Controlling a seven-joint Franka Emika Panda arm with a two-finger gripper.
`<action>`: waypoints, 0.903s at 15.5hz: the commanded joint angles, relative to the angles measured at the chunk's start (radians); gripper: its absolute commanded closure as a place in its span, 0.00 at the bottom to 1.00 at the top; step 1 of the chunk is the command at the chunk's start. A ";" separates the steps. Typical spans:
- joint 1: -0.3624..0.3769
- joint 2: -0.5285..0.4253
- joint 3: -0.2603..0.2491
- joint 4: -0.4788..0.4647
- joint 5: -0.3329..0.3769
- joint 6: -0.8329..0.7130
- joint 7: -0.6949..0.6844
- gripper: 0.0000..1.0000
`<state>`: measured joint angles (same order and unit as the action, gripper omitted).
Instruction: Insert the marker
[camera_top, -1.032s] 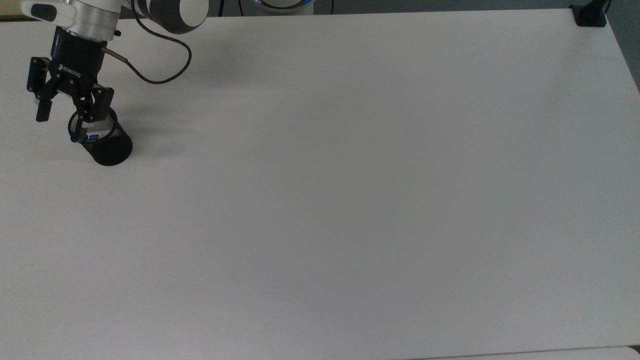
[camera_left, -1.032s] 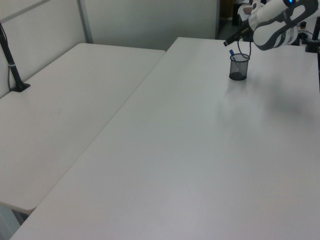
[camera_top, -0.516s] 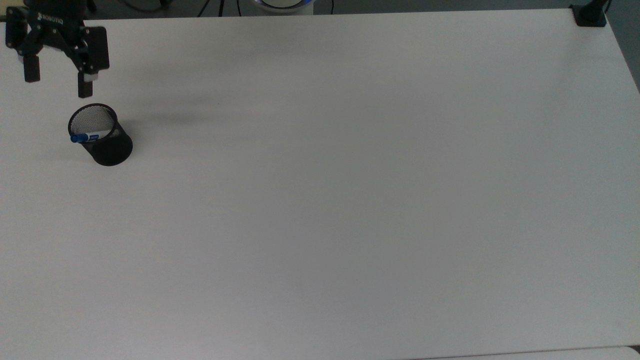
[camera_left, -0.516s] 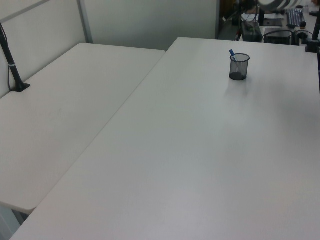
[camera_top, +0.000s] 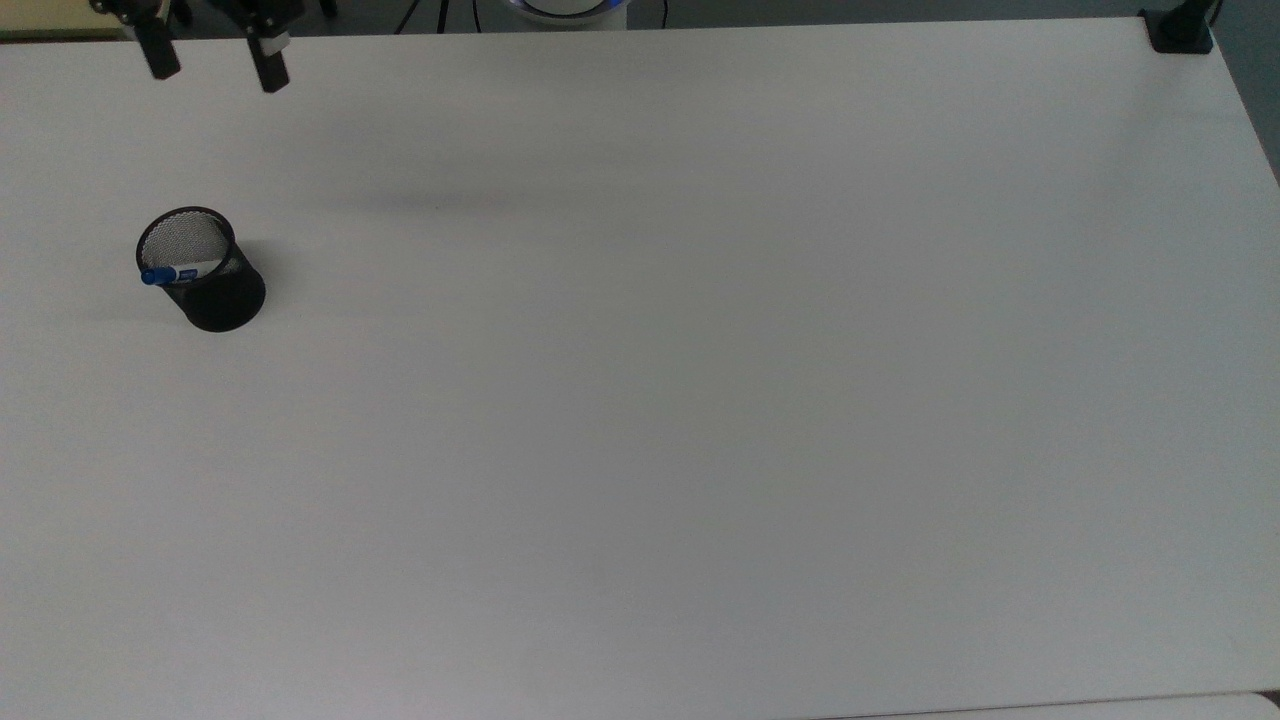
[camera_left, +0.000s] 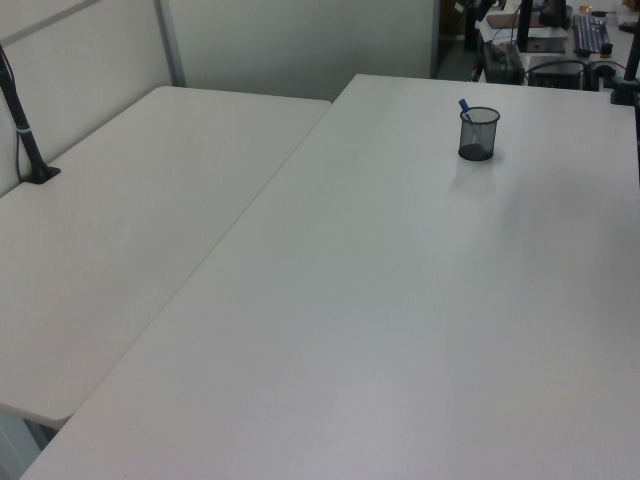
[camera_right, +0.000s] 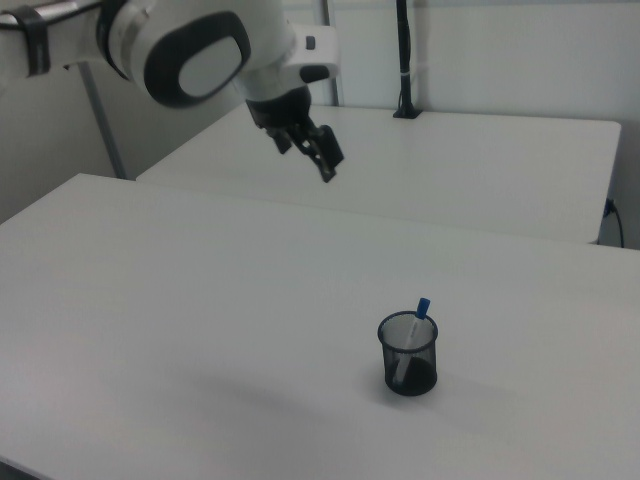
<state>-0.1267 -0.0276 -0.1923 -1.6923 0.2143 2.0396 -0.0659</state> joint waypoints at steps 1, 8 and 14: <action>0.050 0.012 0.014 0.104 -0.003 -0.264 0.127 0.00; 0.188 0.028 0.031 0.108 -0.258 -0.374 0.106 0.00; 0.150 0.035 0.054 0.111 -0.316 -0.332 -0.103 0.00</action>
<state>0.0499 0.0189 -0.1381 -1.5947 -0.0978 1.7102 -0.0564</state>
